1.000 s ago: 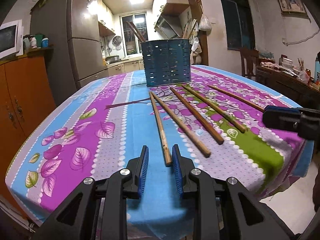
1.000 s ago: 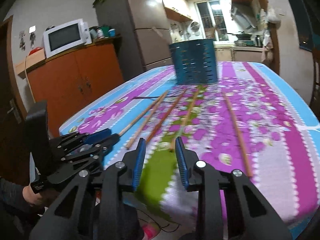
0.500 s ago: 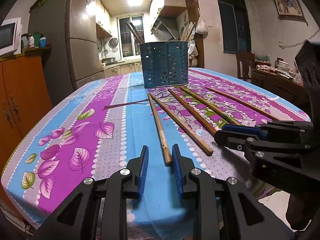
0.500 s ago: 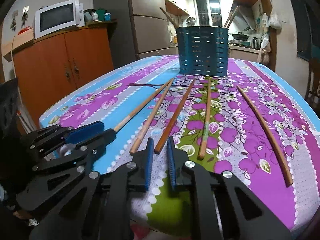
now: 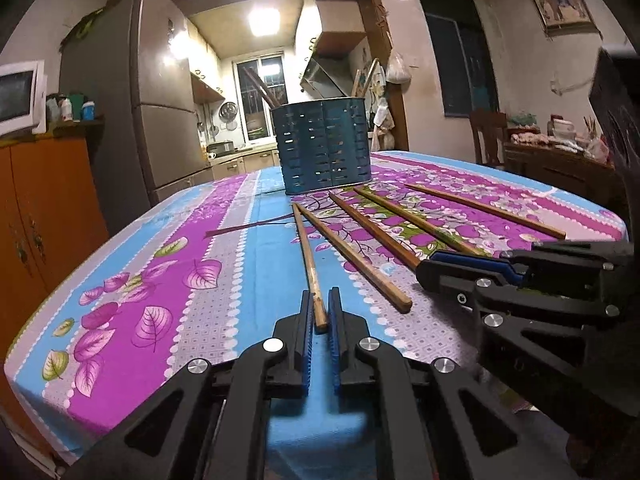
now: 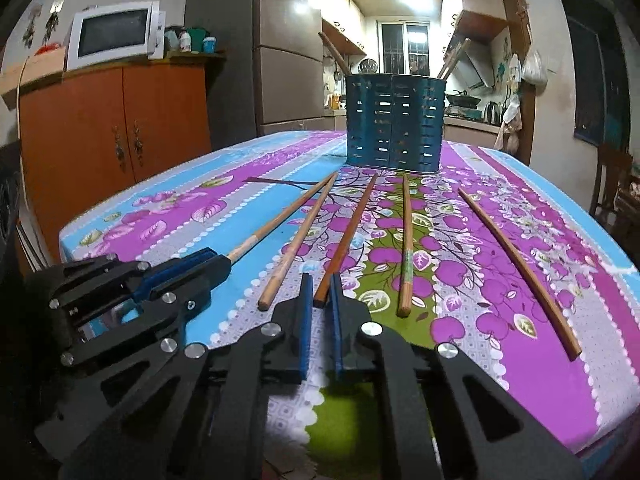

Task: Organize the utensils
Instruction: 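Grasp a wooden chopstick with the left tool while the right tool grasps one, then carry both chopsticks over the utensil holder and lower them into it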

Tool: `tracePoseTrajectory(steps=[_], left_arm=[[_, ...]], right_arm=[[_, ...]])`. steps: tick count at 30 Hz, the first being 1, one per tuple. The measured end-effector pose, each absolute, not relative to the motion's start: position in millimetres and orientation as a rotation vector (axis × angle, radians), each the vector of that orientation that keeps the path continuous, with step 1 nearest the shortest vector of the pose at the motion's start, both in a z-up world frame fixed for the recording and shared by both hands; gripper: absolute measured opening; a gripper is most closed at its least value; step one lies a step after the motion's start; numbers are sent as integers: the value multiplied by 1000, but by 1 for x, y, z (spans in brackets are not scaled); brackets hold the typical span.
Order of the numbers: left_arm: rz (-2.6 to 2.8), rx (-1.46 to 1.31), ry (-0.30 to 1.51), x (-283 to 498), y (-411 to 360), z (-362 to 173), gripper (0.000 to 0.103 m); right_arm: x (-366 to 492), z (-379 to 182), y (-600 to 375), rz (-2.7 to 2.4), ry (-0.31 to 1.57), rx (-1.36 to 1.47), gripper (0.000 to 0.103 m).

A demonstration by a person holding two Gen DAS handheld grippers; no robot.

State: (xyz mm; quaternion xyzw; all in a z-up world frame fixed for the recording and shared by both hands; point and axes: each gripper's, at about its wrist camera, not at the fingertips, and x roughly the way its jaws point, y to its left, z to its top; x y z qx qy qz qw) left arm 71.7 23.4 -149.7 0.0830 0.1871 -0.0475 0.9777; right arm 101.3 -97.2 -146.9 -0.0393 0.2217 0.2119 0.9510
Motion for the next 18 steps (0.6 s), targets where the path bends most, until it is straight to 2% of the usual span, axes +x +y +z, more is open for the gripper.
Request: tracePoseTrajectory(steps=[8, 18], left_arm=[[-94, 151, 362, 66, 29, -135, 7], [-121, 151, 165, 47, 35, -43, 7]], right_arm=[[89, -127, -110, 433, 401, -65, 5], [74, -39, -131, 443, 215, -113, 5]])
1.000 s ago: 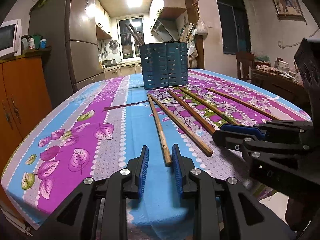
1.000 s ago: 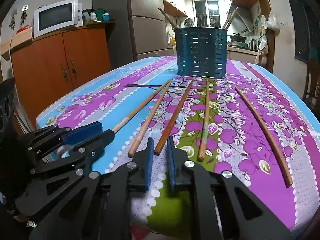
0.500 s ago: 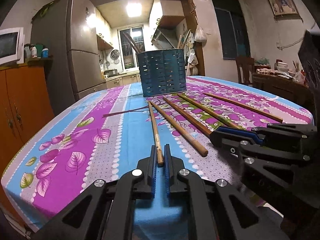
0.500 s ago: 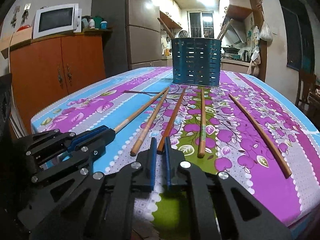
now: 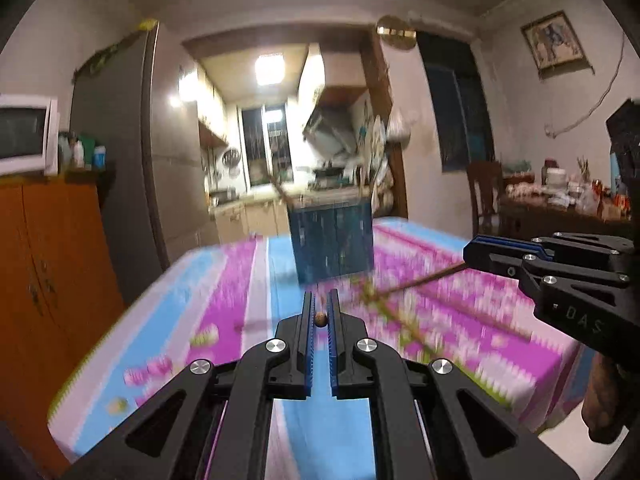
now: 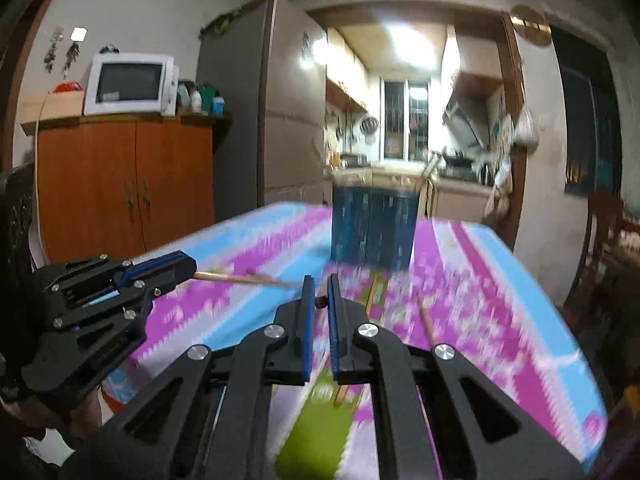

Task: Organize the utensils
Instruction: 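Carry both chopsticks over the utensil holder and lower them into it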

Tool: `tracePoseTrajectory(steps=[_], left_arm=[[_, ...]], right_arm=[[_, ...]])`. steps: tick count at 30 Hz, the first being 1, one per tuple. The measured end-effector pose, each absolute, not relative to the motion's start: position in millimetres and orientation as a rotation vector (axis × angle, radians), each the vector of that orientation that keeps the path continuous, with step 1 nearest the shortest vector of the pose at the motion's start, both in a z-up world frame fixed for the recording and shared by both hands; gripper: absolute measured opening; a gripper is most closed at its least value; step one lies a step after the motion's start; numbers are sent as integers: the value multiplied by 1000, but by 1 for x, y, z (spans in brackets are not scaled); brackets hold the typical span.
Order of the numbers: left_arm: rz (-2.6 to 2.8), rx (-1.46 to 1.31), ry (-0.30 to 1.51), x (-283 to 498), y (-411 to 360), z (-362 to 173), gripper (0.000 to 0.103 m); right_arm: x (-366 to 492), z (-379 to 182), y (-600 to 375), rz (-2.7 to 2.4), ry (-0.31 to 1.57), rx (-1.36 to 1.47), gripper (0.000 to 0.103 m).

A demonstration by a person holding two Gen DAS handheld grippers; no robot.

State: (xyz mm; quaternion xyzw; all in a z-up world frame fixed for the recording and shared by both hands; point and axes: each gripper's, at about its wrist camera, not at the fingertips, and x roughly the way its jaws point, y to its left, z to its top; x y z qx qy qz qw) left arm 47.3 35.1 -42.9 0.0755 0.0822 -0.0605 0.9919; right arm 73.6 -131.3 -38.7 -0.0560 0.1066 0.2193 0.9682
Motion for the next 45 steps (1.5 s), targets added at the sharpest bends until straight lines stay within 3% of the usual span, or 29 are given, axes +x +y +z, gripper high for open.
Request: tracePoseTrajectory(steps=[11, 32, 45], left_arm=[[-209, 128, 177, 112, 35, 41, 7], [-248, 69, 249, 164, 37, 103, 7], [-266, -16, 171, 208, 34, 196, 7]], right_arm=[[128, 35, -131, 538, 204, -142, 5], [183, 91, -141, 559, 263, -90, 5], [216, 186, -161, 518, 210, -88, 5]])
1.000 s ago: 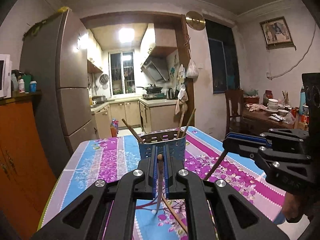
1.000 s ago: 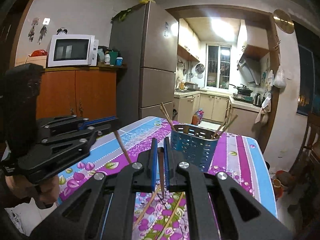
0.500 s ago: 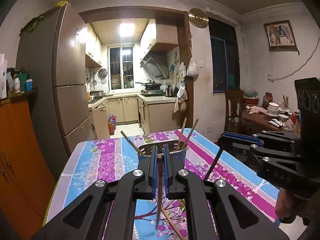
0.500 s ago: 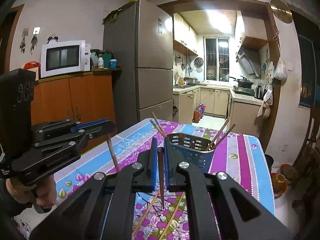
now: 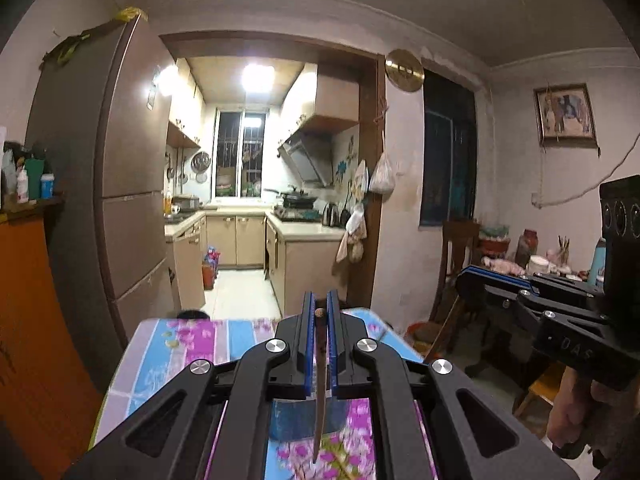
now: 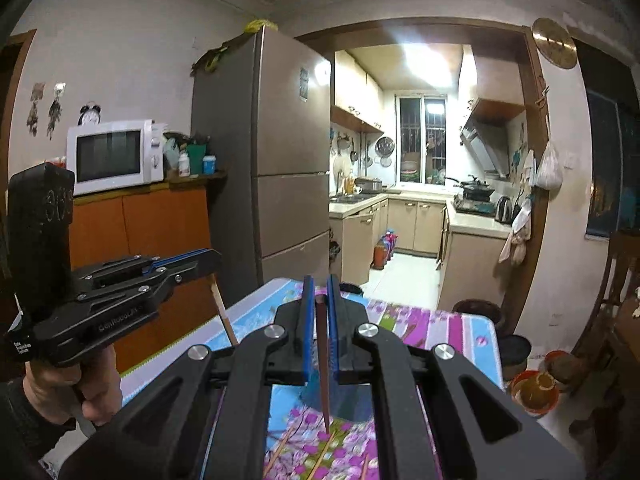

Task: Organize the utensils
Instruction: 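Carry both chopsticks over the utensil holder and lower them into it, then open both tools and release the chopsticks into the holder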

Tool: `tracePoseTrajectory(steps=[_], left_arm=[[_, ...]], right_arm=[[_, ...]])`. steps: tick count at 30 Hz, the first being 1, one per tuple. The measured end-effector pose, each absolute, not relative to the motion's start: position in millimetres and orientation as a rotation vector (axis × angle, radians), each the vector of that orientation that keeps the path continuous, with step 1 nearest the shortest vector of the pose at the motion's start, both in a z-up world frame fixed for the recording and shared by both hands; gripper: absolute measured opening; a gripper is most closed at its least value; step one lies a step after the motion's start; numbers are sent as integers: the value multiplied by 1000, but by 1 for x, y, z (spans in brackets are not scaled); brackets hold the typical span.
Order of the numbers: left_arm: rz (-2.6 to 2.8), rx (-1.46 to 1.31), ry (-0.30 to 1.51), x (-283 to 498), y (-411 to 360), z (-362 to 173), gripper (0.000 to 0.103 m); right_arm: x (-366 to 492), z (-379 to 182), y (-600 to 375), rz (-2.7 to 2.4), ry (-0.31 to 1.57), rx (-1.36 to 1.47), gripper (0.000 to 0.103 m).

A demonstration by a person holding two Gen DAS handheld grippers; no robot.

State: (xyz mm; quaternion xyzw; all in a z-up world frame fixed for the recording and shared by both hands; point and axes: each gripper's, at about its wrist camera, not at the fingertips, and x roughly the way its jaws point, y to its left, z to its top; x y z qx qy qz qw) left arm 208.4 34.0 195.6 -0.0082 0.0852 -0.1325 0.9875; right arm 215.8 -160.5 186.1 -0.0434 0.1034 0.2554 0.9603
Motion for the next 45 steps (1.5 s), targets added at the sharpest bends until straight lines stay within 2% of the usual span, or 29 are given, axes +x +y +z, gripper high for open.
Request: tracePoseTrajectory(steps=[5, 11, 26, 37, 39, 40, 45], left_arm=[[-243, -3, 135, 236, 22, 232, 7], [-214, 3, 140, 276, 13, 241, 7], [-177, -12, 262, 368, 17, 179, 7], [-171, -15, 305, 392, 21, 162, 8], [-169, -15, 309, 395, 22, 160, 11], [-166, -19, 309, 396, 23, 160, 17], [-152, -23, 314, 401, 24, 161, 19]], right_arm=[[242, 219, -162, 495, 180, -93, 5], [289, 230, -162, 482, 192, -68, 5], [359, 174, -159, 493, 307, -34, 5], [387, 151, -152, 490, 375, -33, 5], [390, 150, -151, 487, 382, -25, 5], [392, 149, -153, 485, 386, -20, 5], [393, 149, -155, 471, 379, -24, 5]])
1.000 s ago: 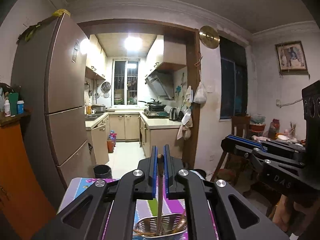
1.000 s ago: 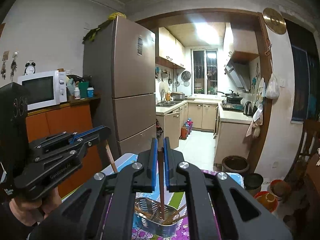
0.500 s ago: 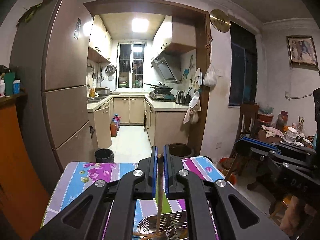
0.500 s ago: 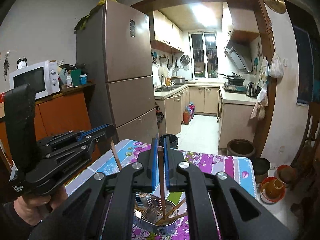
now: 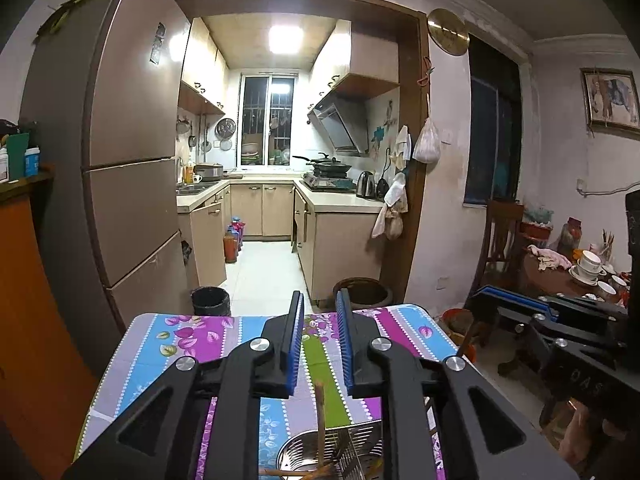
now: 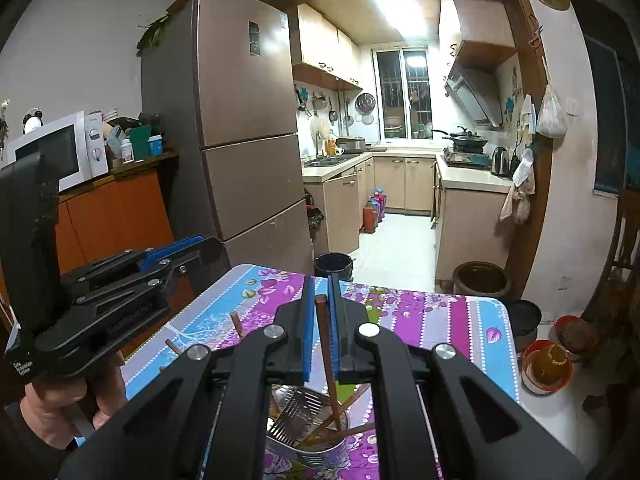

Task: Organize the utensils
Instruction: 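Open both tools and release the chopsticks into the holder, then move both tools back over the remaining chopsticks on the tablecloth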

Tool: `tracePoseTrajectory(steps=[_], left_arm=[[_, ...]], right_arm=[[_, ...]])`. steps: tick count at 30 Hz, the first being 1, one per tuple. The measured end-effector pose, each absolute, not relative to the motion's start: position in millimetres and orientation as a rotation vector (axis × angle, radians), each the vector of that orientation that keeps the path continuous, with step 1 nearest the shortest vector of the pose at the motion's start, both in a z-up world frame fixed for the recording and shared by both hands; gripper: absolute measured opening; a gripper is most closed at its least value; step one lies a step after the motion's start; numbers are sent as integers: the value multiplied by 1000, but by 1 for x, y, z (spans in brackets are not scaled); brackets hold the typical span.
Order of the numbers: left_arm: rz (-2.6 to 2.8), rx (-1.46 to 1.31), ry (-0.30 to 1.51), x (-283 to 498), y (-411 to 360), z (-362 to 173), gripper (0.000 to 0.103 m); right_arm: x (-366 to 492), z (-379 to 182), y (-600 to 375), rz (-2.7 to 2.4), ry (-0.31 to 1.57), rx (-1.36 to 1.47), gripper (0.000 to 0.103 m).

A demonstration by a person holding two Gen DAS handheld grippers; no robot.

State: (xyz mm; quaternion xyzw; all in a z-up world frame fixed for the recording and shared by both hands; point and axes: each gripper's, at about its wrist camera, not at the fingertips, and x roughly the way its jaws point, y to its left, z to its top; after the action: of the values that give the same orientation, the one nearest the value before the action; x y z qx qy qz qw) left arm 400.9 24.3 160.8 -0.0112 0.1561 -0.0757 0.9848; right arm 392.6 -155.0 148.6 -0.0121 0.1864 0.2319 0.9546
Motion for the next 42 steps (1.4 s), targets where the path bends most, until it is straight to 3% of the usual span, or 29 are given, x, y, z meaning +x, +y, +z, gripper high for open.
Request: tracePoseTrajectory(steps=[3, 5, 7, 9, 20, 24, 30, 35, 42], left_arm=[[-146, -30, 314, 401, 25, 160, 26], [-144, -27, 315, 400, 25, 160, 31], [-141, -23, 317, 400, 24, 161, 34], [-136, -26, 317, 399, 26, 161, 37], [-114, -23, 305, 389, 31, 164, 41], [-110, -12, 298, 386, 29, 164, 42], [-98, -3, 281, 380, 29, 165, 57], [-86, 2, 252, 364, 29, 165, 69], [-82, 0, 213, 327, 33, 161, 72]], right_arm=[[391, 149, -158, 463, 369, -18, 7], [391, 149, -161, 457, 364, -11, 13], [389, 149, -162, 449, 357, -8, 29], [387, 149, -165, 444, 351, -2, 39], [377, 151, -169, 433, 328, -4, 51], [373, 151, -168, 438, 319, -10, 61], [367, 152, -171, 441, 299, -4, 91], [357, 149, -177, 429, 282, -3, 95], [327, 147, -187, 430, 246, -6, 95]])
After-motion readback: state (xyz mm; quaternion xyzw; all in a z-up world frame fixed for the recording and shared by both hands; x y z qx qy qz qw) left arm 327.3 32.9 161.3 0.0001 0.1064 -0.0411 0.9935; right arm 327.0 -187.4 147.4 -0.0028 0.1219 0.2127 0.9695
